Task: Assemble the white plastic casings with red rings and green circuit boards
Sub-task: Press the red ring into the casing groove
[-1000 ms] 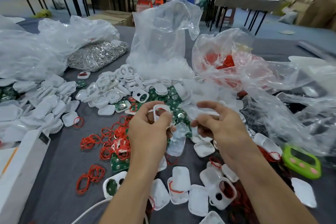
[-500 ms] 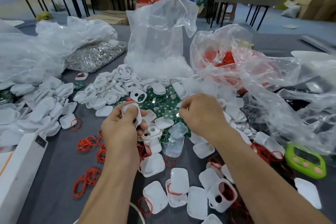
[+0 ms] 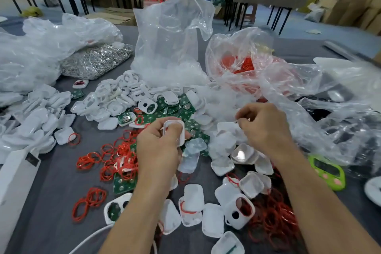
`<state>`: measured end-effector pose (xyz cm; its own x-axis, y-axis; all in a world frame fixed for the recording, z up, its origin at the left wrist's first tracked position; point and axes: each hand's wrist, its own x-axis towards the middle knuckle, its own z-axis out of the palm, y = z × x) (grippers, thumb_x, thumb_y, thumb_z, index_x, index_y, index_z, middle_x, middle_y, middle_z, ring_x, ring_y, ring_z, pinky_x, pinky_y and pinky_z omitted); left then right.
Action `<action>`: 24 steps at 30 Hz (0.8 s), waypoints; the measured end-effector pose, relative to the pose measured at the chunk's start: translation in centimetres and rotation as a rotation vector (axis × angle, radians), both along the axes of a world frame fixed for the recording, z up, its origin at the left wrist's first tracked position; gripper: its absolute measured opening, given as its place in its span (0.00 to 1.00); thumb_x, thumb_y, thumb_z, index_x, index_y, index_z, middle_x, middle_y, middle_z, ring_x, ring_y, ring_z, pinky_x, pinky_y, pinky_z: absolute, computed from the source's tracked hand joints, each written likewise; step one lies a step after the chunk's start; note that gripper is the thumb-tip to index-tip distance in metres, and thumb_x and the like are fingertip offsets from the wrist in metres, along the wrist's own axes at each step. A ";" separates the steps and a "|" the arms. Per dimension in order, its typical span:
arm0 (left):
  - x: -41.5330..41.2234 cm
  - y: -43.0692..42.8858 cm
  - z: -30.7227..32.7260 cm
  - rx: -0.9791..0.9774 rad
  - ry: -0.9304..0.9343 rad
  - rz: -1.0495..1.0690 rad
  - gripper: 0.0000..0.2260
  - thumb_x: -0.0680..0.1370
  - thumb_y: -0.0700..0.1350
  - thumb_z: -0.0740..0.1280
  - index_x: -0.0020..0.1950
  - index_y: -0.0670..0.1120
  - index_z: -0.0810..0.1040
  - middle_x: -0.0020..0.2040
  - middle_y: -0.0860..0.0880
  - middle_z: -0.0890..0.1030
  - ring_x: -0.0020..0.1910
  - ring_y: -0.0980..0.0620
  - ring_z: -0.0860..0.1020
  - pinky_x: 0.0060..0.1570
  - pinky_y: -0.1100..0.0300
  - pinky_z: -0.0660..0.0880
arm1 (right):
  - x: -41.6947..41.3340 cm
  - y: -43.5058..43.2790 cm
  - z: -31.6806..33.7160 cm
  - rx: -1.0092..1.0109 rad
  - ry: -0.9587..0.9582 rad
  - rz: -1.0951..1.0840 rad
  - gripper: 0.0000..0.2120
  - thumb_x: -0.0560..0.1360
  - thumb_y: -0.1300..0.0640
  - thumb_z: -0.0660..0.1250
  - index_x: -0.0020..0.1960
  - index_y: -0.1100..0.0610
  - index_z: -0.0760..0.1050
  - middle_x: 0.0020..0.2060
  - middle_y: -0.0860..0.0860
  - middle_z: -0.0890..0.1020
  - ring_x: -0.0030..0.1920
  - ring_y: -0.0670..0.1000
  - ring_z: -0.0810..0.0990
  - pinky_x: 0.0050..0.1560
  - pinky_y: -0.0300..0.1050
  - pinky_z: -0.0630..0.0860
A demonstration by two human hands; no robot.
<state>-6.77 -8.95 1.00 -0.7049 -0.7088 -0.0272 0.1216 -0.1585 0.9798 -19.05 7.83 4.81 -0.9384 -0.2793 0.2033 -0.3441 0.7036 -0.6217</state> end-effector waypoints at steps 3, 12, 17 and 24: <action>-0.3 3.0 -0.5 -0.057 -0.047 -0.196 0.10 0.81 0.41 0.68 0.42 0.52 0.83 0.37 0.45 0.86 0.20 0.52 0.70 0.20 0.63 0.66 | 0.3 4.3 1.2 0.002 0.045 -0.079 0.13 0.74 0.62 0.71 0.39 0.45 0.84 0.32 0.40 0.83 0.33 0.40 0.81 0.34 0.27 0.74; -0.7 5.0 -1.0 -0.096 -0.123 -0.272 0.10 0.82 0.42 0.68 0.45 0.55 0.83 0.39 0.45 0.86 0.20 0.50 0.72 0.21 0.60 0.71 | -3.7 7.3 0.3 0.696 -0.065 0.006 0.11 0.79 0.65 0.65 0.59 0.59 0.81 0.56 0.56 0.83 0.51 0.55 0.82 0.51 0.46 0.81; -0.7 4.4 -1.2 -0.097 -0.130 -0.265 0.09 0.82 0.42 0.68 0.47 0.54 0.84 0.39 0.45 0.86 0.21 0.49 0.71 0.21 0.60 0.68 | -3.5 7.8 1.1 0.402 0.001 0.057 0.13 0.76 0.63 0.66 0.54 0.50 0.85 0.50 0.47 0.86 0.45 0.51 0.82 0.46 0.41 0.76; -1.0 4.6 -1.3 -0.104 -0.140 -0.280 0.10 0.82 0.42 0.68 0.45 0.54 0.84 0.39 0.45 0.86 0.21 0.48 0.72 0.24 0.58 0.67 | -7.4 10.9 3.7 0.296 -0.062 -0.276 0.15 0.78 0.71 0.62 0.46 0.57 0.84 0.43 0.56 0.84 0.46 0.58 0.80 0.44 0.45 0.79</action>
